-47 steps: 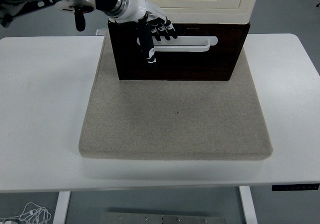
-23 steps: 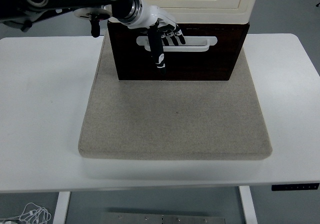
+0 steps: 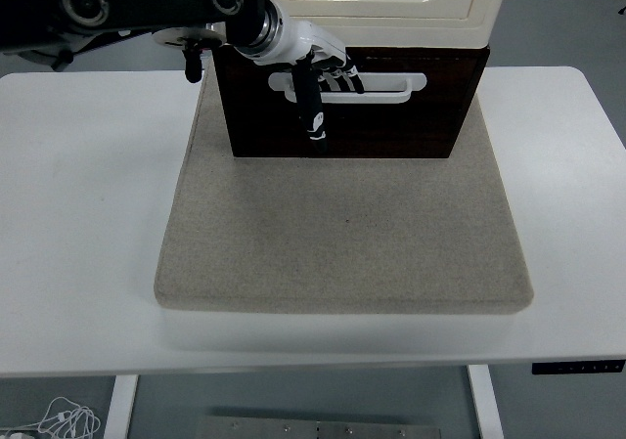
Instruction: Open the drawer under the combination cabinet
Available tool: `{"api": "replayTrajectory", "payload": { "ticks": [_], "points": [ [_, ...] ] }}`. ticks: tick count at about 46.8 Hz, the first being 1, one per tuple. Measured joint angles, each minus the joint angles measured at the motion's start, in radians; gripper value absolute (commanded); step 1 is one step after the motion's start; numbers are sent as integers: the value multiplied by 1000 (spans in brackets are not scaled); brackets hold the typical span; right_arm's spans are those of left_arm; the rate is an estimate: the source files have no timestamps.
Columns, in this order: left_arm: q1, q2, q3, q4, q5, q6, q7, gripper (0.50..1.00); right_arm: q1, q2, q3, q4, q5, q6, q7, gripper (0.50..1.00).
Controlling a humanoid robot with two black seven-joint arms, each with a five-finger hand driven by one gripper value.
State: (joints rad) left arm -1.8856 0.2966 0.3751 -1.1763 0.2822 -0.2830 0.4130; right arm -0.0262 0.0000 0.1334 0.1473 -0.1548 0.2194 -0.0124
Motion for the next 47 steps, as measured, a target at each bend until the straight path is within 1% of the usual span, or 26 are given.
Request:
{"api": "replayTrajectory", "payload": {
  "ticks": [9, 22, 34, 47],
  "points": [
    [-6, -1, -2, -3, 0, 1, 0, 1000, 0, 0, 0, 0, 0, 0, 0, 926],
    [-8, -1, -24, -11, 0, -17, 0, 1000, 0, 0, 0, 0, 0, 0, 0, 926],
    [-12, 7, -48, -22, -1, -59, 1, 1000, 0, 0, 0, 0, 0, 0, 0, 926],
    [-13, 13, -54, -28, -2, -86, 1, 1000, 0, 0, 0, 0, 0, 0, 0, 926]
  ]
}}
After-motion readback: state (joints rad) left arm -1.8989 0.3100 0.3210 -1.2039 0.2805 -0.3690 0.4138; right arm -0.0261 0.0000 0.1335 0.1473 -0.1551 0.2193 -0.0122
